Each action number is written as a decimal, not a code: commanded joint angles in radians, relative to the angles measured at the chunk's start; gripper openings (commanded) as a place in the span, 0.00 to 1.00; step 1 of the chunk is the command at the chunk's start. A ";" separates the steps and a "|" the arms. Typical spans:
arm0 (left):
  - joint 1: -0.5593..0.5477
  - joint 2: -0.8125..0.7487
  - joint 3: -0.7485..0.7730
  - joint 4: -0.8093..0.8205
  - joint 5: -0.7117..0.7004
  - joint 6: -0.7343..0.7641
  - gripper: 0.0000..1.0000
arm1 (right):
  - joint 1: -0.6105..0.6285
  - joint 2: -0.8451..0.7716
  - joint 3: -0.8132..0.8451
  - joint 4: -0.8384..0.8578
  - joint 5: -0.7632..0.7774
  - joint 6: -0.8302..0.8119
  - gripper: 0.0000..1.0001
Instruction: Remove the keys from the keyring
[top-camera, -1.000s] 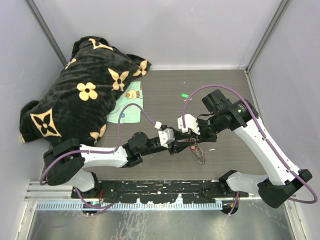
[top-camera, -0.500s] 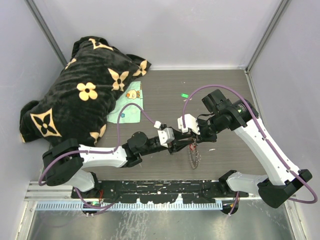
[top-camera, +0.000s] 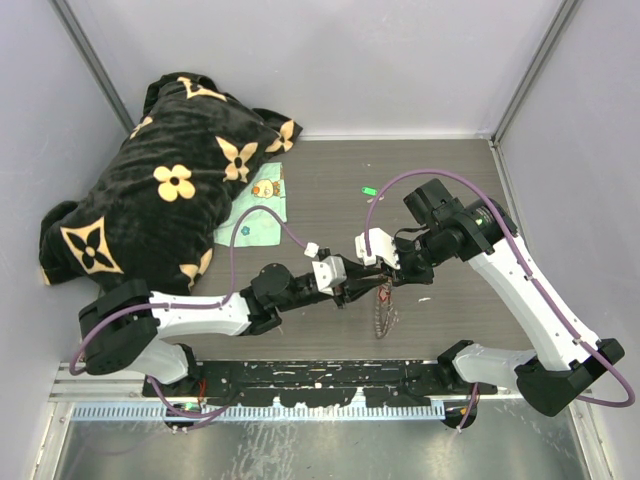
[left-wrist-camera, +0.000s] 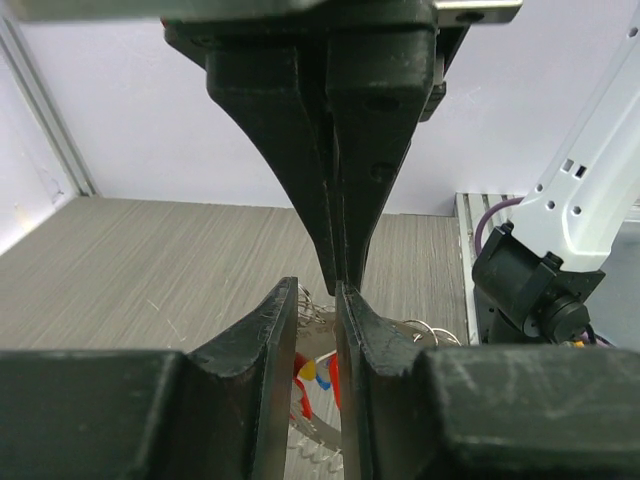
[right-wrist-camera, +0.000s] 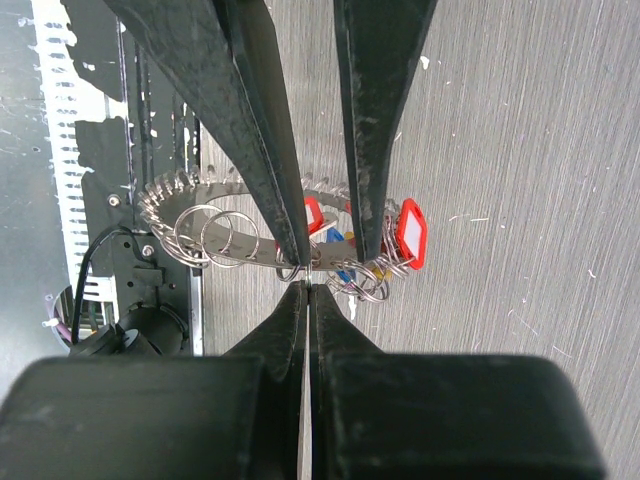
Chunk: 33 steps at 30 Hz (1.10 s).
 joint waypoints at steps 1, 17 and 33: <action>0.002 -0.067 -0.012 0.042 -0.025 0.023 0.23 | 0.009 -0.030 0.023 0.014 -0.035 0.005 0.01; 0.016 -0.015 -0.021 0.056 -0.011 0.028 0.29 | 0.011 -0.030 0.028 0.014 -0.038 0.006 0.01; 0.016 0.013 -0.025 0.087 0.070 -0.016 0.30 | 0.011 -0.029 0.027 0.014 -0.041 0.006 0.01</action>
